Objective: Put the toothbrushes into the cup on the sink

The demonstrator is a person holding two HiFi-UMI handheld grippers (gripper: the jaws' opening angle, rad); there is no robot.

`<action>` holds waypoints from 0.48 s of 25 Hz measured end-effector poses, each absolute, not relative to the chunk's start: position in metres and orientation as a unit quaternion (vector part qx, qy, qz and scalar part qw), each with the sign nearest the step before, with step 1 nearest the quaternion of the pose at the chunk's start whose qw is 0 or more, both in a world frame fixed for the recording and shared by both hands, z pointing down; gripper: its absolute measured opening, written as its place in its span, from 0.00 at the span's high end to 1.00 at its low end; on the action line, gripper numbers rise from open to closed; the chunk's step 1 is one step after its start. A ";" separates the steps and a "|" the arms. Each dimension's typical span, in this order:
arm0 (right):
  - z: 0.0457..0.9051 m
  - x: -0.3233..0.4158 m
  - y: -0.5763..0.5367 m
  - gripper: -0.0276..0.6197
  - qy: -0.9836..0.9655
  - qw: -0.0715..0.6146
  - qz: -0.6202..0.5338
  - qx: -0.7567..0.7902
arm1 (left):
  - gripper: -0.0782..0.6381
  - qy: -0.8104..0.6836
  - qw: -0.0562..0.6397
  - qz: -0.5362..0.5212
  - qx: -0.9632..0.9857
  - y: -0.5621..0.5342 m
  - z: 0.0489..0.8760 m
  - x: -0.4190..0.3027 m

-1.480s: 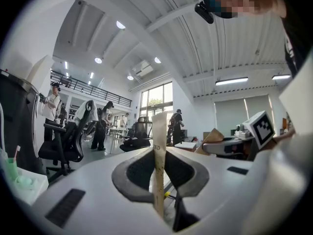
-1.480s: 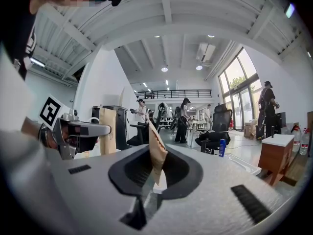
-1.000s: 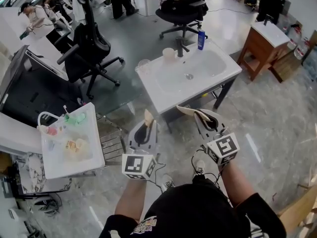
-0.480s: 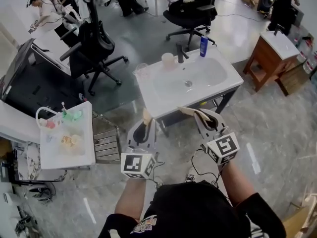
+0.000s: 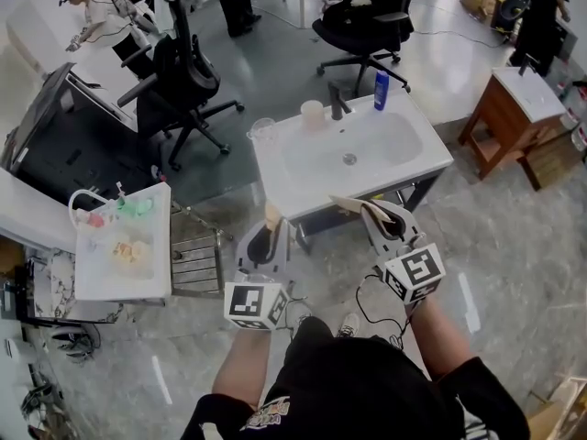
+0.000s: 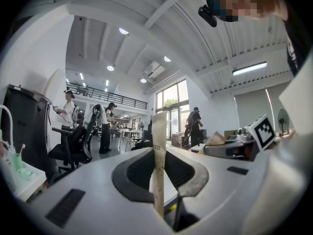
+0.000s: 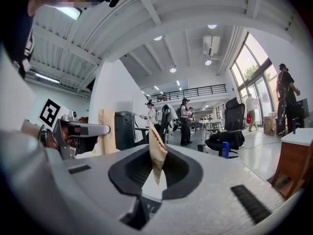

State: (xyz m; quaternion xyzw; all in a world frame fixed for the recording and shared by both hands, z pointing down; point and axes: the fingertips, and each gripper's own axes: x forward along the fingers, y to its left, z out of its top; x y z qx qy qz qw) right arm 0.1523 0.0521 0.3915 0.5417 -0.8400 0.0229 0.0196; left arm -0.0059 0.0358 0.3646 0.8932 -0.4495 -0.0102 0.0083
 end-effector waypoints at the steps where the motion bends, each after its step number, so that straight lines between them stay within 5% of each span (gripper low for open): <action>1: 0.391 0.153 0.051 0.89 -0.841 0.019 0.022 0.540 | 0.82 -0.451 0.008 -0.010 0.893 0.034 0.364 -0.005; 12: 0.396 0.151 0.010 0.89 -0.843 0.023 0.027 0.536 | 0.82 -0.458 0.011 -0.013 0.889 -0.004 0.371 -0.011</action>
